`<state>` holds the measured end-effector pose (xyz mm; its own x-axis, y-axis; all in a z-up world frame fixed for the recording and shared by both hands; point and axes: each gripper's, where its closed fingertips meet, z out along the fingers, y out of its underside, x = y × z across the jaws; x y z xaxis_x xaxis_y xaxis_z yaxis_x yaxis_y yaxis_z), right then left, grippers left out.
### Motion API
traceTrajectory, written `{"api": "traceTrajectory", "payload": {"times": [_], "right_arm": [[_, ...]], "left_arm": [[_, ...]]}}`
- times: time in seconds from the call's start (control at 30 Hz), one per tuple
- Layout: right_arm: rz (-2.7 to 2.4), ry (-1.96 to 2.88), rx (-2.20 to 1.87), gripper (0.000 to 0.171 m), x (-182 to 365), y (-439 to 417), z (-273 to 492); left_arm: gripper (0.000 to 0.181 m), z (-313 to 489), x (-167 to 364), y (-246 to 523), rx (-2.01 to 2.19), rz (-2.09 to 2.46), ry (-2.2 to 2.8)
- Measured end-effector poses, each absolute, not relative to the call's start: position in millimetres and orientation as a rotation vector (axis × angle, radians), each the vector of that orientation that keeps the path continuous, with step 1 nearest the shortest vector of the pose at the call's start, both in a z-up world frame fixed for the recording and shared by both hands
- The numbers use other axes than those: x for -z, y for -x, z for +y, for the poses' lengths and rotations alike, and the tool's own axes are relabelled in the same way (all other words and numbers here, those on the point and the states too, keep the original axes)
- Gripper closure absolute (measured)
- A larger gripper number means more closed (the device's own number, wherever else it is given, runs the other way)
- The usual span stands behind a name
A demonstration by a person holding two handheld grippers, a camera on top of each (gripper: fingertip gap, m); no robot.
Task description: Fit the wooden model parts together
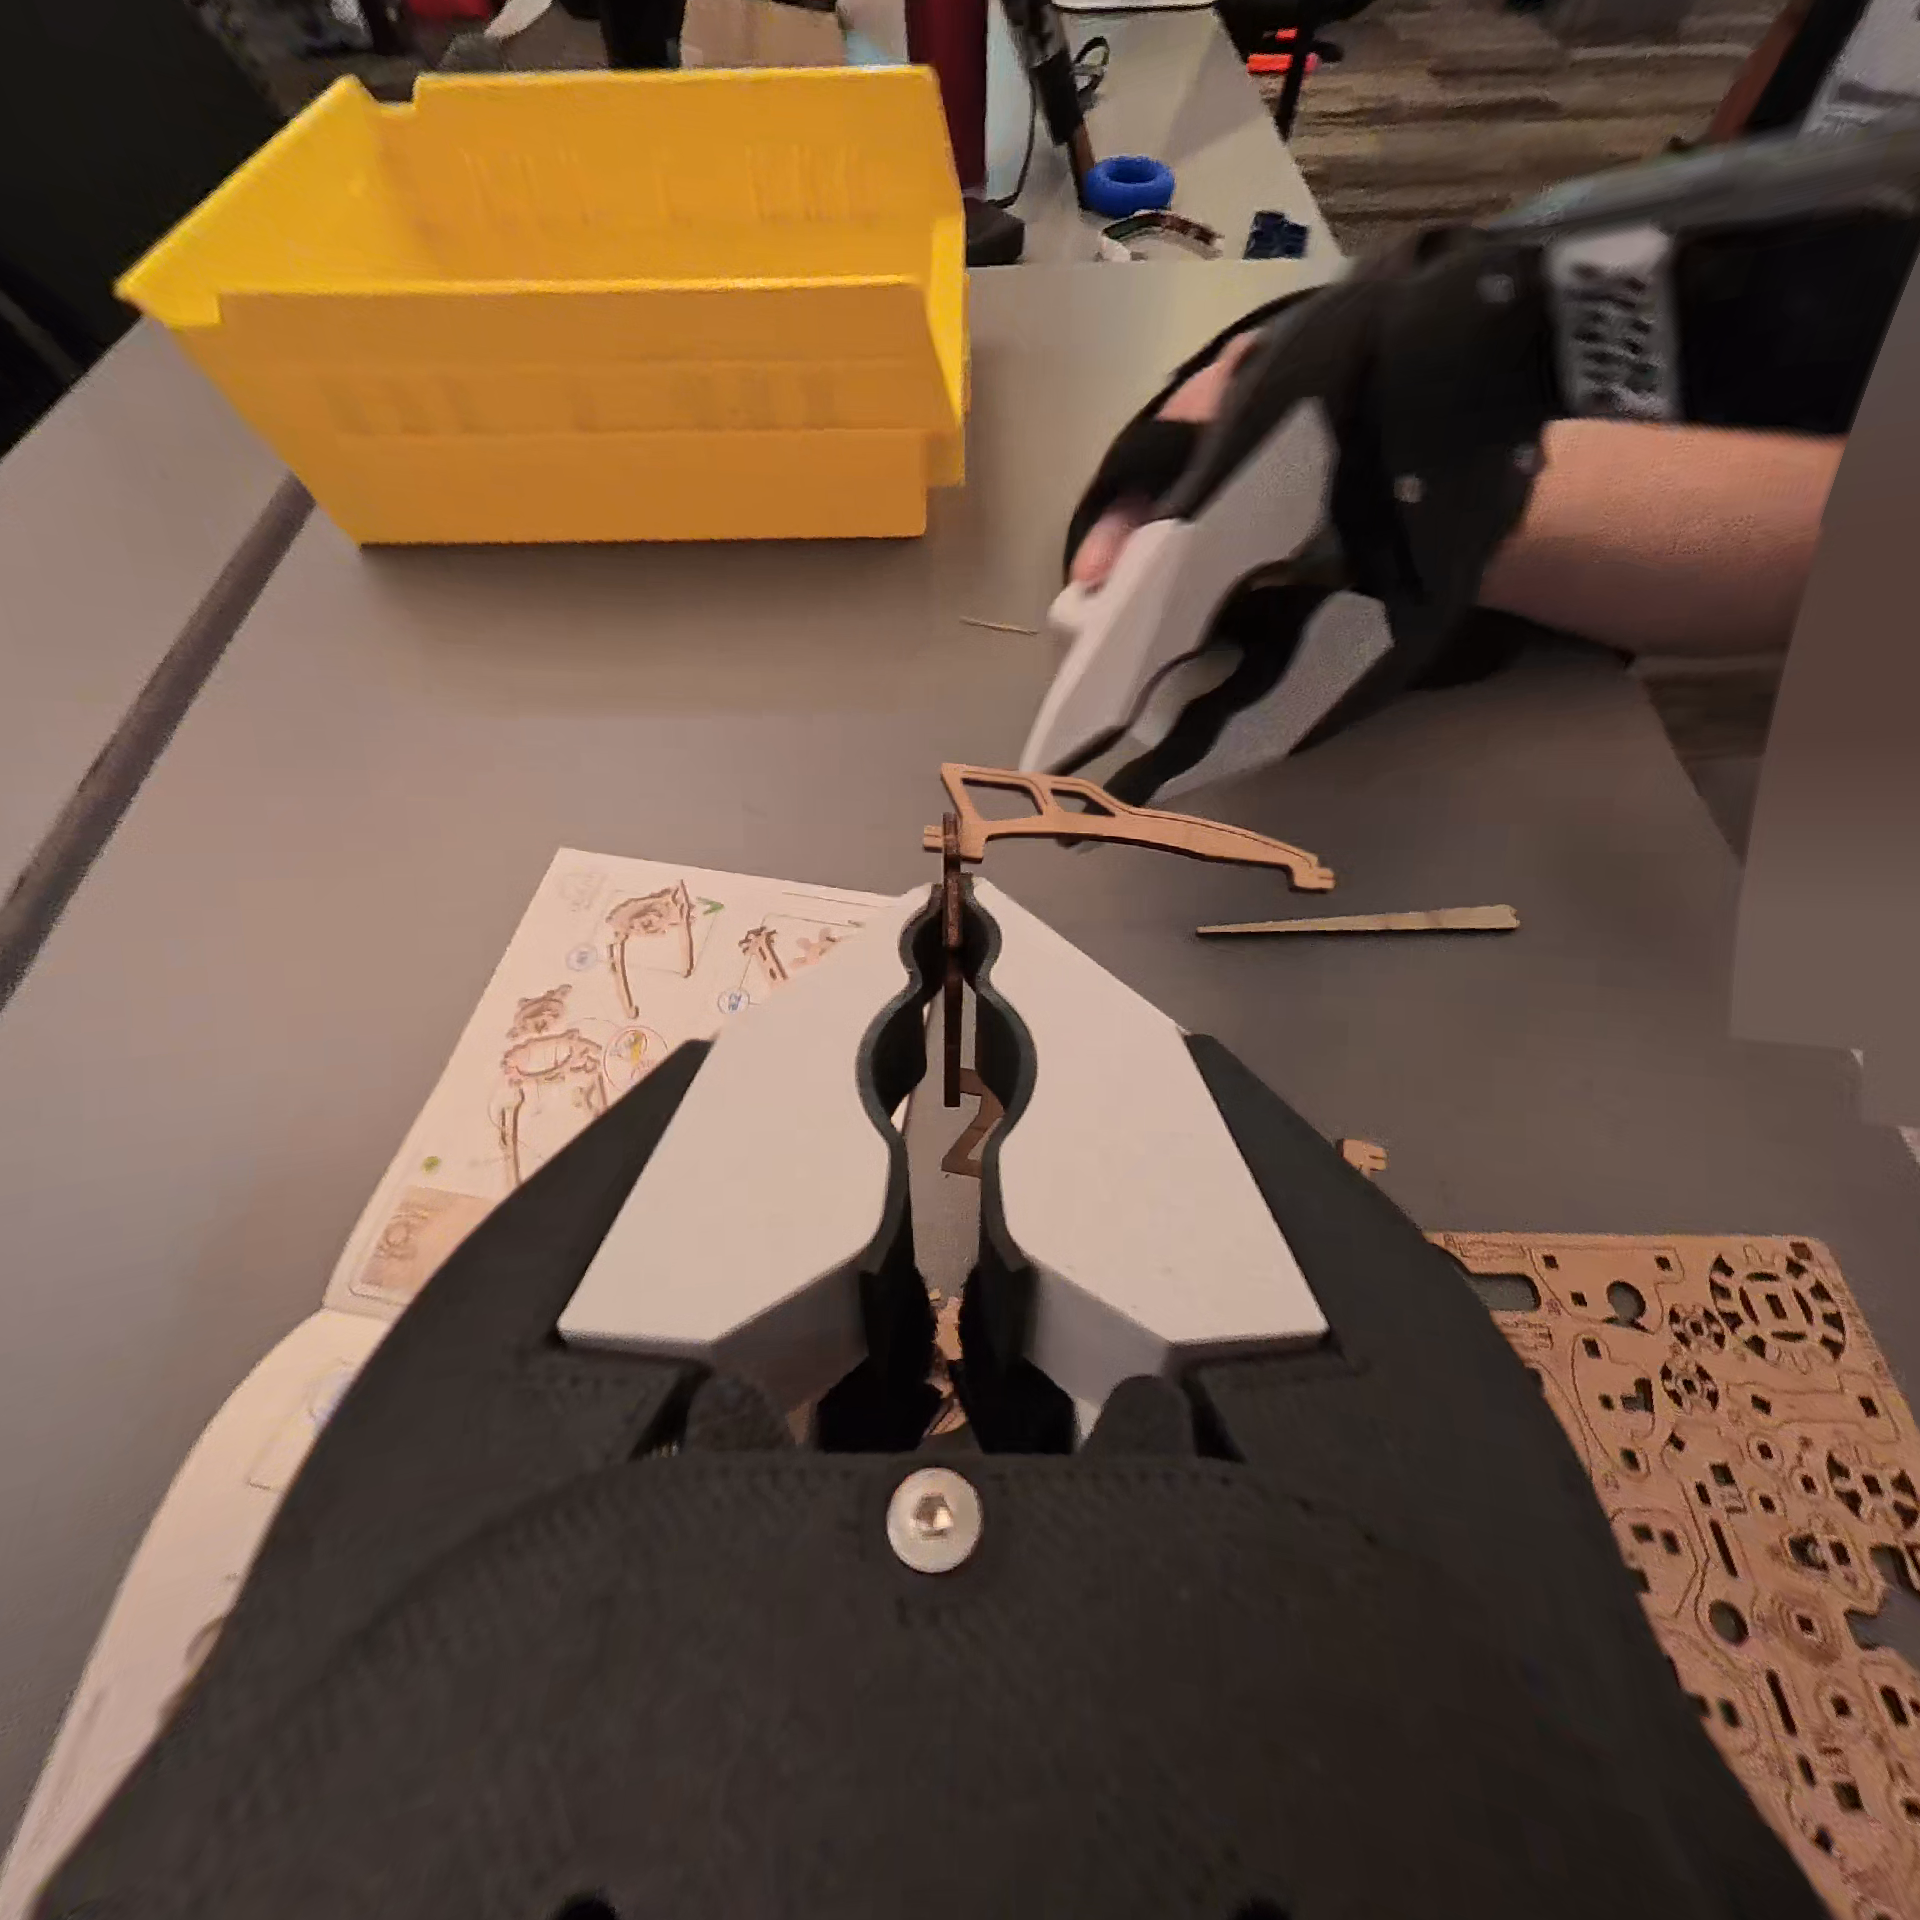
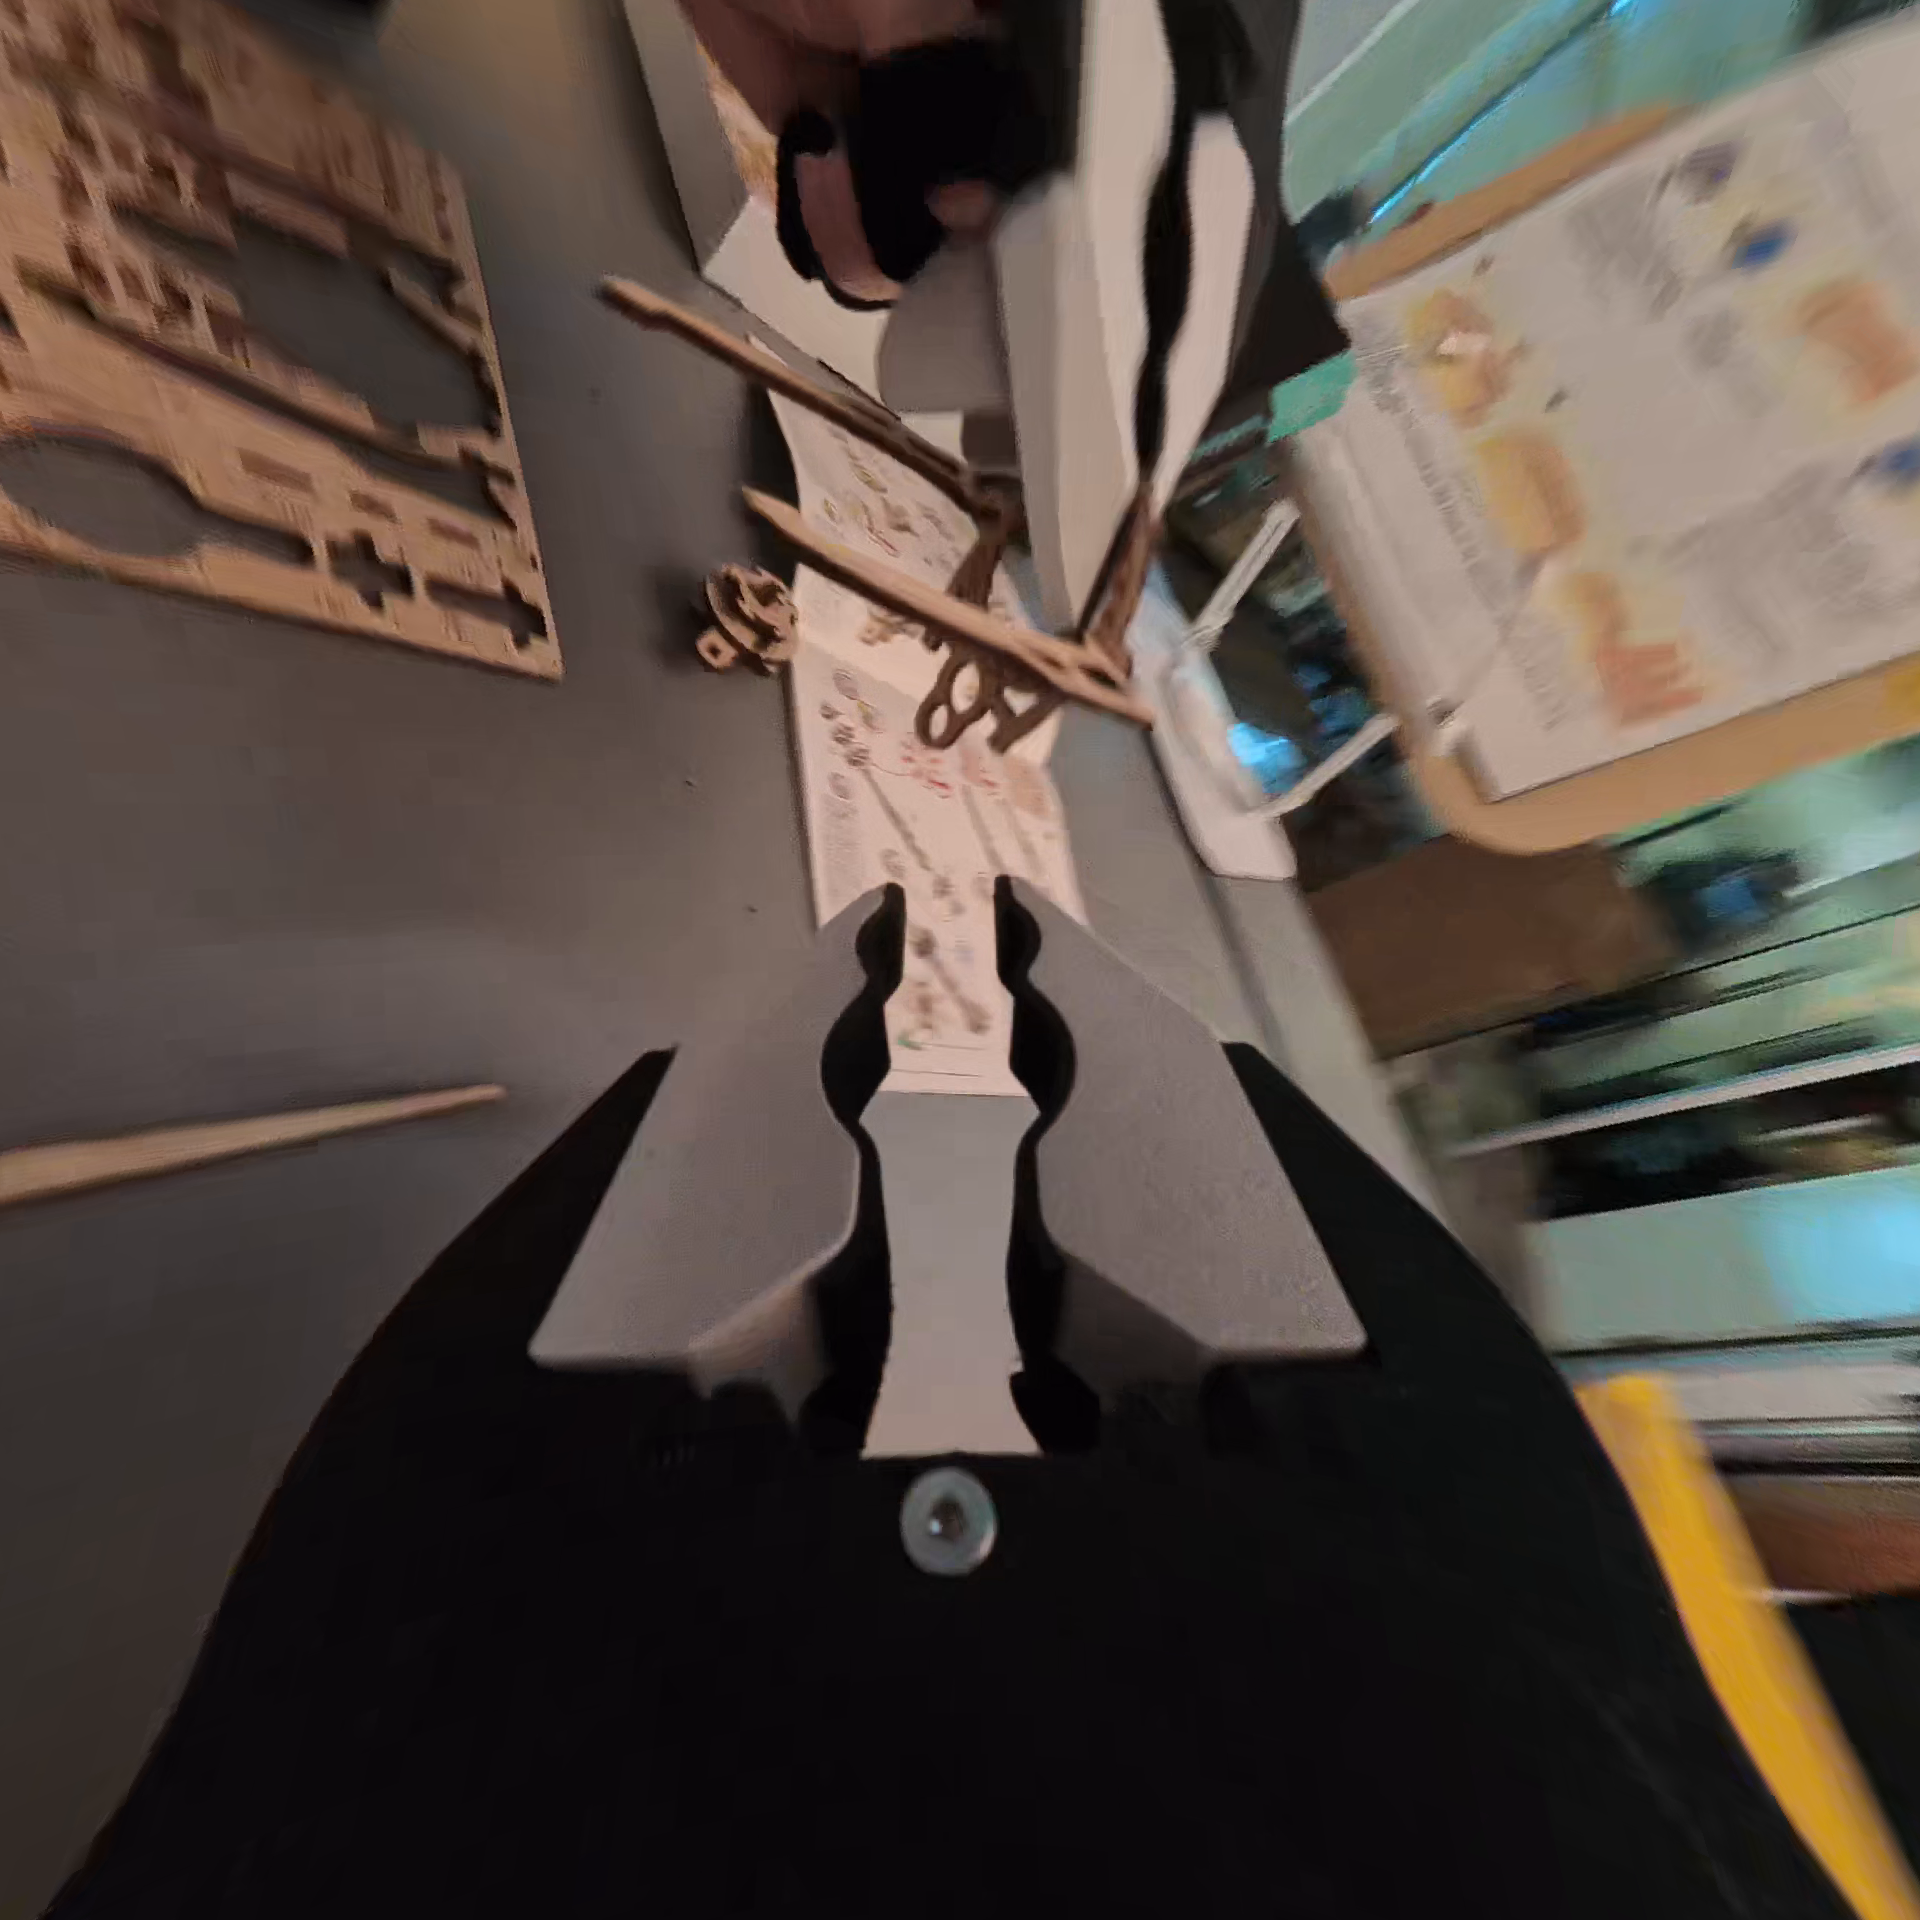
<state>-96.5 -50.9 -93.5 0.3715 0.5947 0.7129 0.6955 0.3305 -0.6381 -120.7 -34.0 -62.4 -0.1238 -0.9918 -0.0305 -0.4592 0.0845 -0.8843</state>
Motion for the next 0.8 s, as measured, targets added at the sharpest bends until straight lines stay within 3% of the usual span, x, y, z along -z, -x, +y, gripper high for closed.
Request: {"api": "traceTrajectory", "payload": {"times": [0.2,0.8], "right_arm": [[-1.037,1.477,-0.5,0.136,69.6,107.8,-53.5],[-1.108,1.36,-0.453,0.159,56.8,113.0,-69.9]], "left_arm": [[0.181,-53.2,47.7,125.1,0.833,1.783,1.198],[0.181,-66.6,55.2,124.4,0.766,1.866,1.129]]}}
